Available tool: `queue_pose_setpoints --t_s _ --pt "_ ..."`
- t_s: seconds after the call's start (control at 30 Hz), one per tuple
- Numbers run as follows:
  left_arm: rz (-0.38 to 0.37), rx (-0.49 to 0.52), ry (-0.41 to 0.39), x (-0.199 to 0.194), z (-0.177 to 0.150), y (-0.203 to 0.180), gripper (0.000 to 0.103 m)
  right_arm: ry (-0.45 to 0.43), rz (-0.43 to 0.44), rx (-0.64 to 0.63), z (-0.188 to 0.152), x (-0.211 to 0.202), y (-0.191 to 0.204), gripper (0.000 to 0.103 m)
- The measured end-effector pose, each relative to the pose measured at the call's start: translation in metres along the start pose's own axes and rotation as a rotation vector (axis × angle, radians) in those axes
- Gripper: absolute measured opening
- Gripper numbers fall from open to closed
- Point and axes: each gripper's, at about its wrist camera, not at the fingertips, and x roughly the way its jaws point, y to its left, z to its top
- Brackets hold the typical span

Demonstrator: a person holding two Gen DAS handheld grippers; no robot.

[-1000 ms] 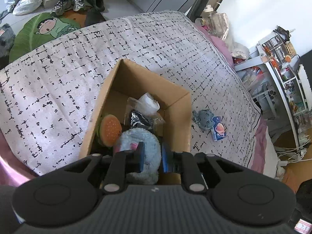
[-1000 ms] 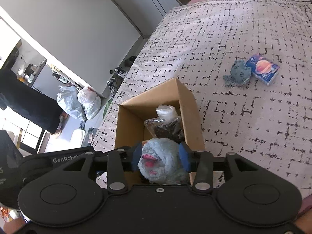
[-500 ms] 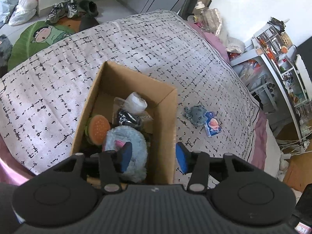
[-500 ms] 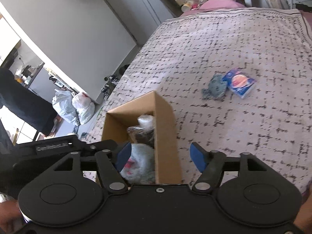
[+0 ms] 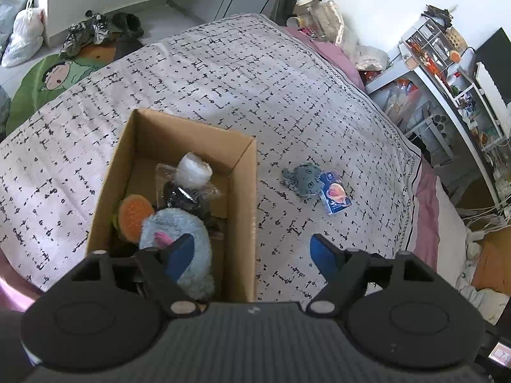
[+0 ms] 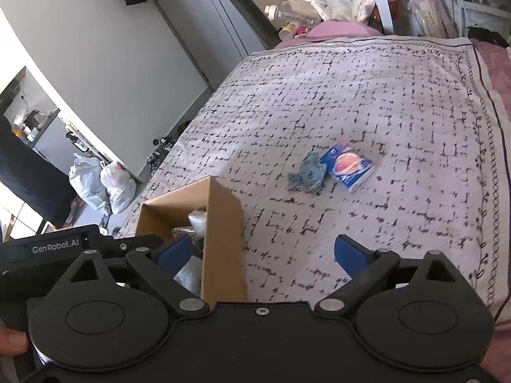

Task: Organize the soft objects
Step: 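Move the left tool toward the blue octopus plush while the right tool approaches the tissue pack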

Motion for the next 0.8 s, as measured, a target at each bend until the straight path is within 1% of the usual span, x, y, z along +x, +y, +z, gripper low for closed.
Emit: queue_pose_setpoints --t_s 0.3,0.43,0.8 --pt "-0.005 0.021 -0.005 0.006 0.000 -0.024 0.080 -0.030 -0.002 0.002 0.018 -0.006 -0.025 0.098" --pt "0.004 0.023 -0.014 0.008 0.002 -0.034 0.080 -0.044 0.003 -0.004 0.025 -0.009 -0.034 0.102" --pt "0.008 0.040 -0.027 0.019 0.009 -0.064 0.080 -0.064 0.017 -0.011 0.047 -0.013 -0.057 0.103"
